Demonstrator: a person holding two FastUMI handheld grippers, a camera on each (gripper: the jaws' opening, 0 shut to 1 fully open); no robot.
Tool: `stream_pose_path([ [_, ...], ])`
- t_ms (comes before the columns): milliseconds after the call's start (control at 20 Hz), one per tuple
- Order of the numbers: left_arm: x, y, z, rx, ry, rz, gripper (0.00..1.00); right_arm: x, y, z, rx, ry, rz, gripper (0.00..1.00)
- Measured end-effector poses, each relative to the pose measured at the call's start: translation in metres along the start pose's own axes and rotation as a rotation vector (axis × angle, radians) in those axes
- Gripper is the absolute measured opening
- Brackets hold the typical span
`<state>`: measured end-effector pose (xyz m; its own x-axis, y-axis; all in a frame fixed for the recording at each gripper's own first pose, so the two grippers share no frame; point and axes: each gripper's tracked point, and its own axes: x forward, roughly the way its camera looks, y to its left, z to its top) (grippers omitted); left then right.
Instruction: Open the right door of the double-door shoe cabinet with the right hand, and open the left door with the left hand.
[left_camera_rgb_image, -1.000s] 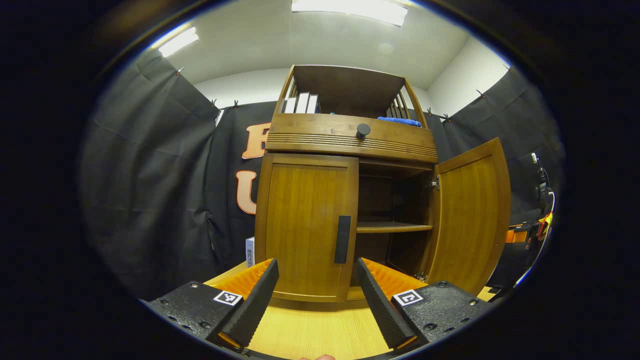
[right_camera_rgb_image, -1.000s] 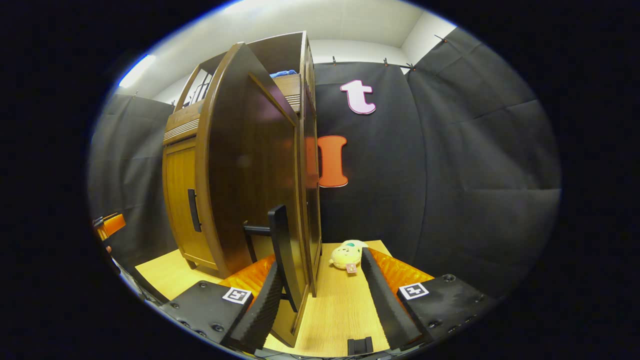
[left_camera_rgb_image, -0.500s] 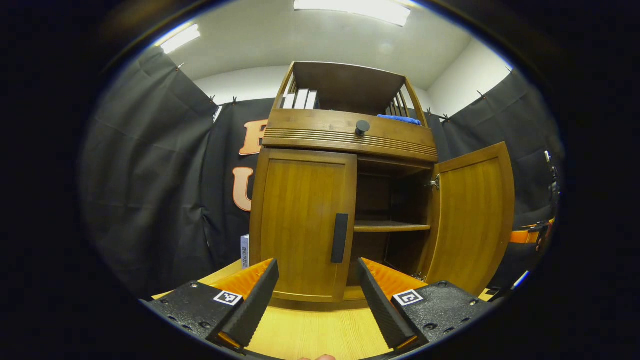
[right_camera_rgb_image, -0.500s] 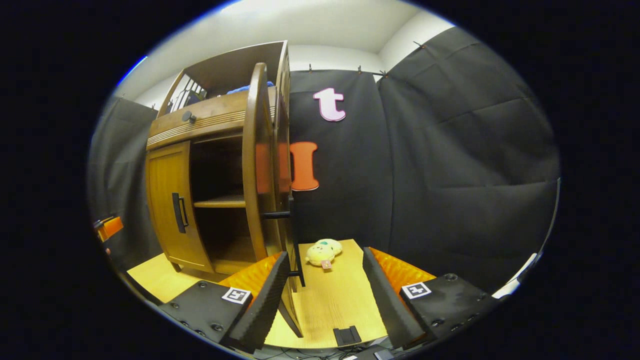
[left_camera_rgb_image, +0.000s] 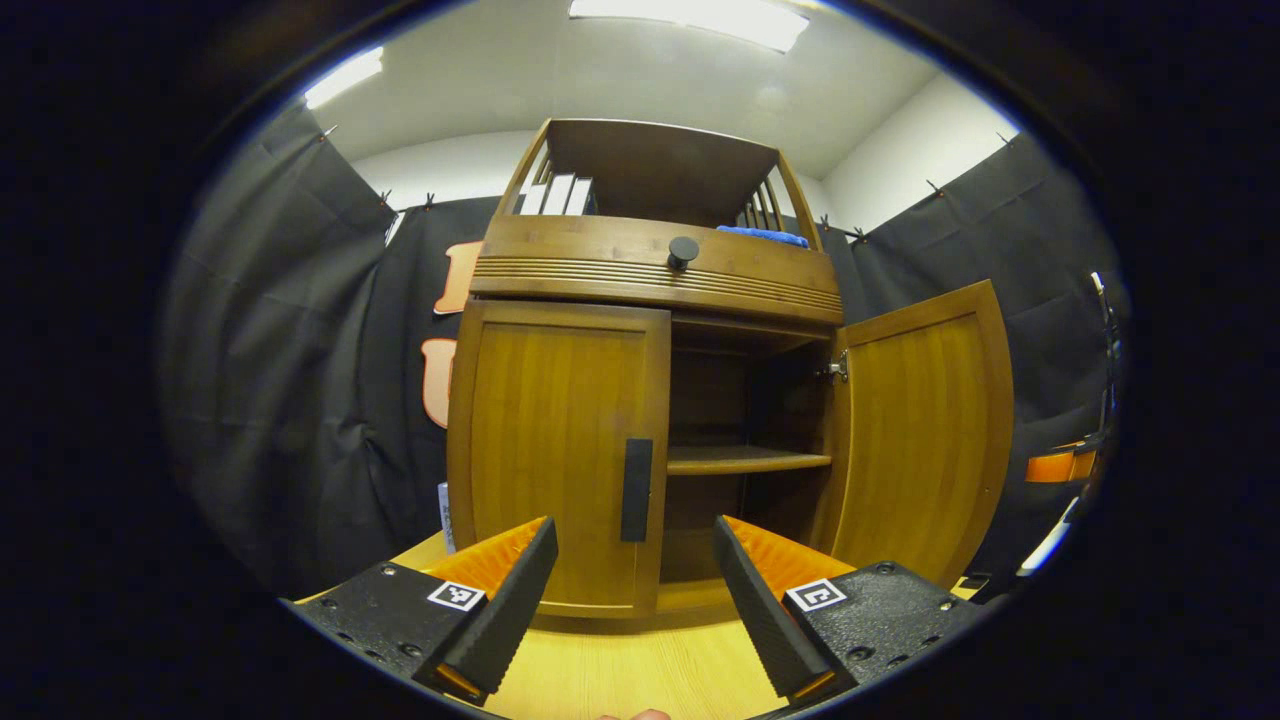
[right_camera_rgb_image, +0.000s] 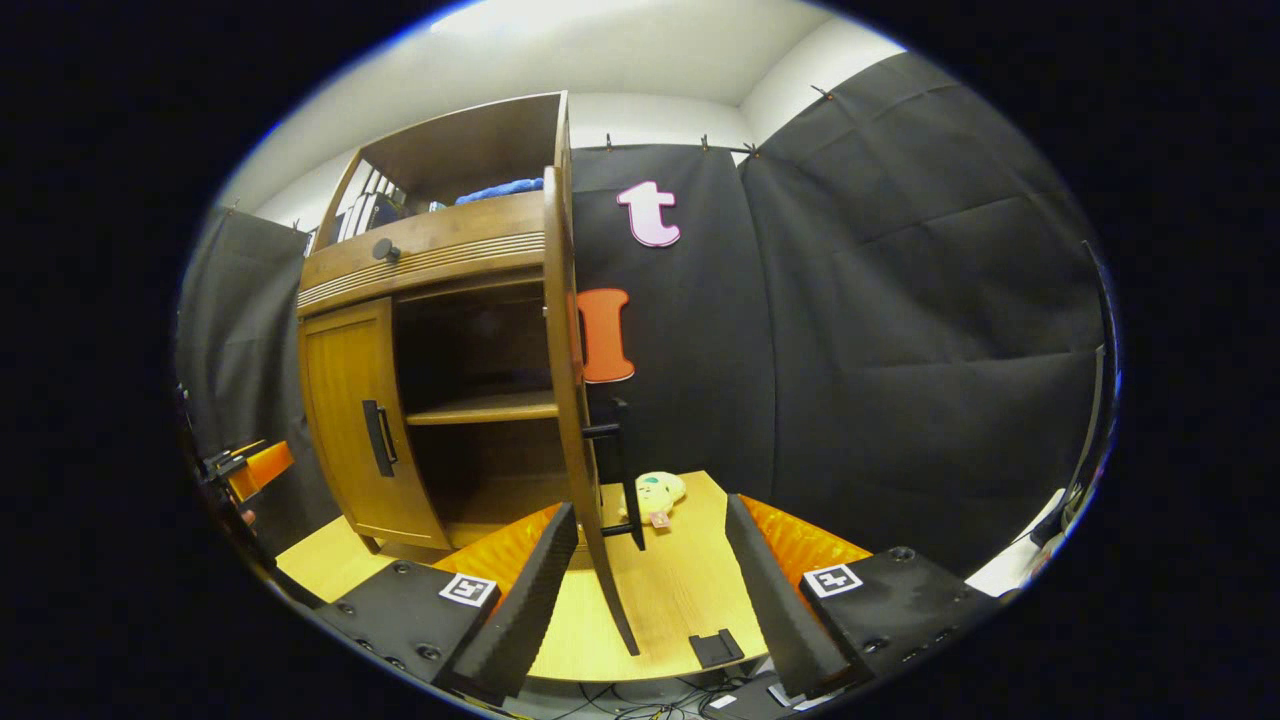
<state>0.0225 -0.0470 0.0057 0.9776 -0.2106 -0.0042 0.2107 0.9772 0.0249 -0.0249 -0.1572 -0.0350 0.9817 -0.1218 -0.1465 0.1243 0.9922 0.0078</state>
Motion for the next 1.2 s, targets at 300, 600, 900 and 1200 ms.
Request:
stream_pose_path([
  [300, 0.051, -0.007, 0.008, -0.039, -0.03, -0.035, 0.97, -0.009, 0.052, 0.011, 0.007, -0.024, 0.041, 0.94],
  [600, 0.131, 0.017, -0.01, 0.011, -0.035, 0.029, 0.92, -0.004, 0.077, 0.014, -0.024, -0.014, 0.093, 0.96],
  [900, 0.19, 0.034, -0.063, 0.025, 0.064, 0.051, 0.98, -0.005, 0.08, 0.021, -0.06, -0.021, 0.09, 0.96],
  [1200, 0.202, 0.033, -0.072, 0.053, 0.066, 0.043, 0.92, -0.002, 0.087, 0.025, -0.069, -0.026, 0.1, 0.96],
])
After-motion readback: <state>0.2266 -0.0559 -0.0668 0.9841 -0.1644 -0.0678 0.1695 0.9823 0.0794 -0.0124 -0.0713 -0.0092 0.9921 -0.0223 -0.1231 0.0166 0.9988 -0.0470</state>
